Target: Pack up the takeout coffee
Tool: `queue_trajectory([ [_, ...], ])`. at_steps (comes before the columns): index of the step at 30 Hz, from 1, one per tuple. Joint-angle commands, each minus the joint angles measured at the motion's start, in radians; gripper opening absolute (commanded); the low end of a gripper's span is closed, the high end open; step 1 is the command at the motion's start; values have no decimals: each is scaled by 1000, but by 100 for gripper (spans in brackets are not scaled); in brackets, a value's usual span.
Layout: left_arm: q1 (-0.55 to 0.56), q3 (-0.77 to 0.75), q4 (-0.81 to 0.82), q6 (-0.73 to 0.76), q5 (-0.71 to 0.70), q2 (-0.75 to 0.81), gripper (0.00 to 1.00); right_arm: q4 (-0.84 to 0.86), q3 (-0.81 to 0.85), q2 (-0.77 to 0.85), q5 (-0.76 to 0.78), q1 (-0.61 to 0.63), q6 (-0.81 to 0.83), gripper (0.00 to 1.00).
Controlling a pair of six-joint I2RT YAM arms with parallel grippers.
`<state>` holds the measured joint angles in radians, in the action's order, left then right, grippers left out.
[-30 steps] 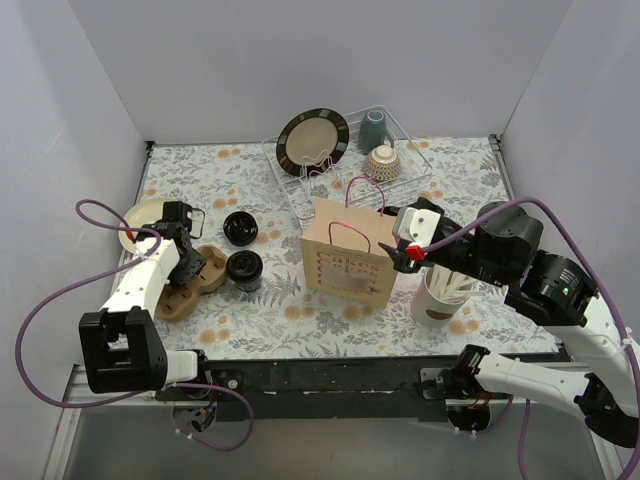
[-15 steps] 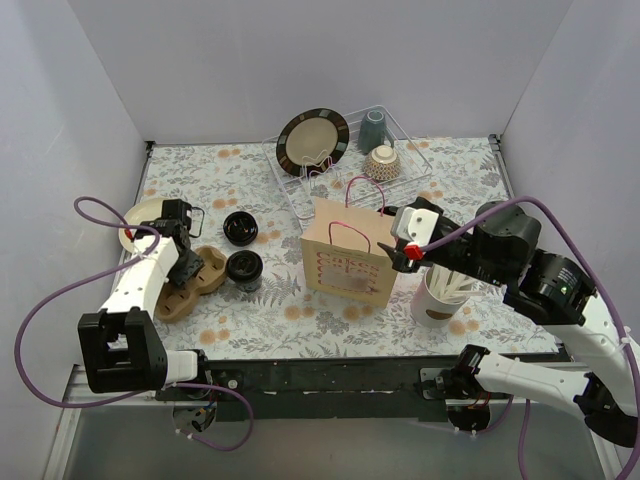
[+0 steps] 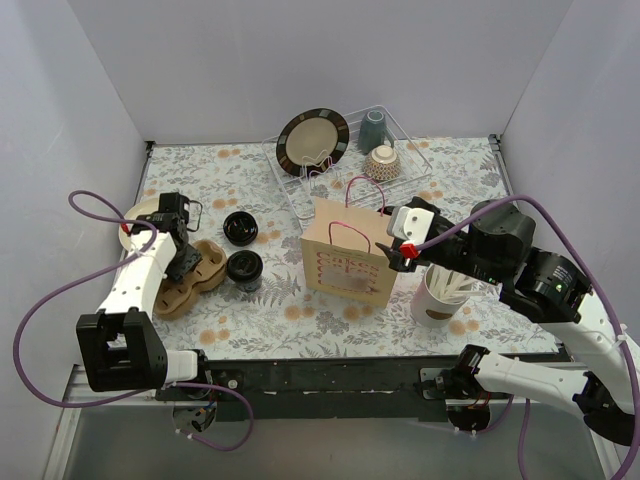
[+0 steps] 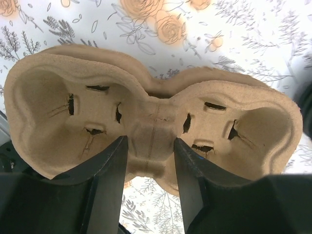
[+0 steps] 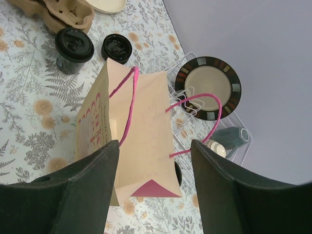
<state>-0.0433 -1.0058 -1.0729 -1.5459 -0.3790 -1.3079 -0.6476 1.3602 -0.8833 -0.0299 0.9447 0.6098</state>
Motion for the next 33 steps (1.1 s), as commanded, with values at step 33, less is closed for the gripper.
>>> queue_trajectory([
  [33, -3, -517, -69, 164, 215, 56, 21, 174, 37, 1, 406, 5, -297, 68],
])
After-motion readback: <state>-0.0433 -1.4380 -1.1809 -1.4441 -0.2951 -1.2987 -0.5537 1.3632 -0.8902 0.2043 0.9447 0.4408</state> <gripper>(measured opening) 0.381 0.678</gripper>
